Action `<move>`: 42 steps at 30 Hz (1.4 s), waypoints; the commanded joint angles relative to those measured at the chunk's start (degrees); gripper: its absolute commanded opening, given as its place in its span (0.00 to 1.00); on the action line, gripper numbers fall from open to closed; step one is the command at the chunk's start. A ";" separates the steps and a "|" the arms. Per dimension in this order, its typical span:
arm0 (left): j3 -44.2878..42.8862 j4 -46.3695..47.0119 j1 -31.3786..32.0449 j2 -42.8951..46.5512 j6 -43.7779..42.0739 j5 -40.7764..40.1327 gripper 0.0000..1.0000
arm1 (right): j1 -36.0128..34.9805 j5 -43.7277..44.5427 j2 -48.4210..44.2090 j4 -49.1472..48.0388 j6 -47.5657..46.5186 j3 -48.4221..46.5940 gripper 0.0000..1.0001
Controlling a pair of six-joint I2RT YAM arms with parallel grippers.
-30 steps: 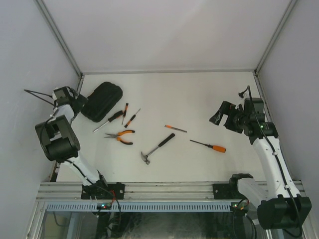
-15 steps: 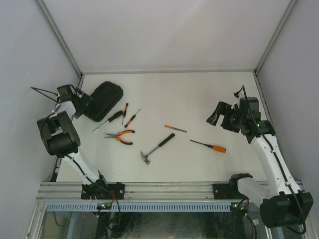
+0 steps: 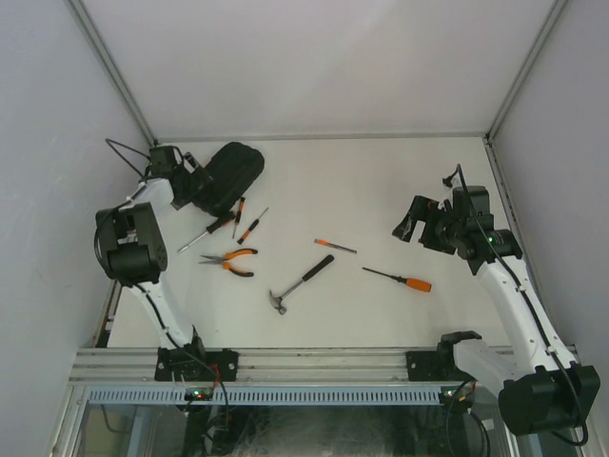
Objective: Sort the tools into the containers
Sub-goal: Move the storage box to the center of the board.
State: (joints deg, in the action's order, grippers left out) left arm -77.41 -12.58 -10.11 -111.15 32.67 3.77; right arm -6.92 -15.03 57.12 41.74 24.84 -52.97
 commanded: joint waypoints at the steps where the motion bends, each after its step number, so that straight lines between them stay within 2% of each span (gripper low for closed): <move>1: -6.53 -3.07 3.81 -2.83 -3.57 1.37 0.98 | -0.79 1.79 -0.26 -0.10 -0.36 -0.70 0.92; 14: -15.30 -6.35 13.37 -8.30 -6.37 3.11 0.98 | -1.85 3.63 -0.28 0.45 -0.32 -0.59 0.91; 31: -15.24 -5.88 26.91 -7.54 -6.61 3.87 0.98 | -2.66 5.11 0.31 0.62 -0.14 -0.60 0.91; 37: -13.22 -5.07 26.54 -0.33 -8.90 -1.08 0.99 | -2.74 5.46 -0.23 0.79 -0.30 -0.57 0.91; 42: -14.80 -4.19 22.41 1.73 -9.54 -1.81 0.99 | -2.75 5.45 -0.78 1.19 -0.55 -0.57 0.91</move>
State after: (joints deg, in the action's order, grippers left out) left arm -90.70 -19.29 16.25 -115.07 25.06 3.97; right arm -9.21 -10.33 57.56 43.31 24.67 -52.97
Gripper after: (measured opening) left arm 0.990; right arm 0.915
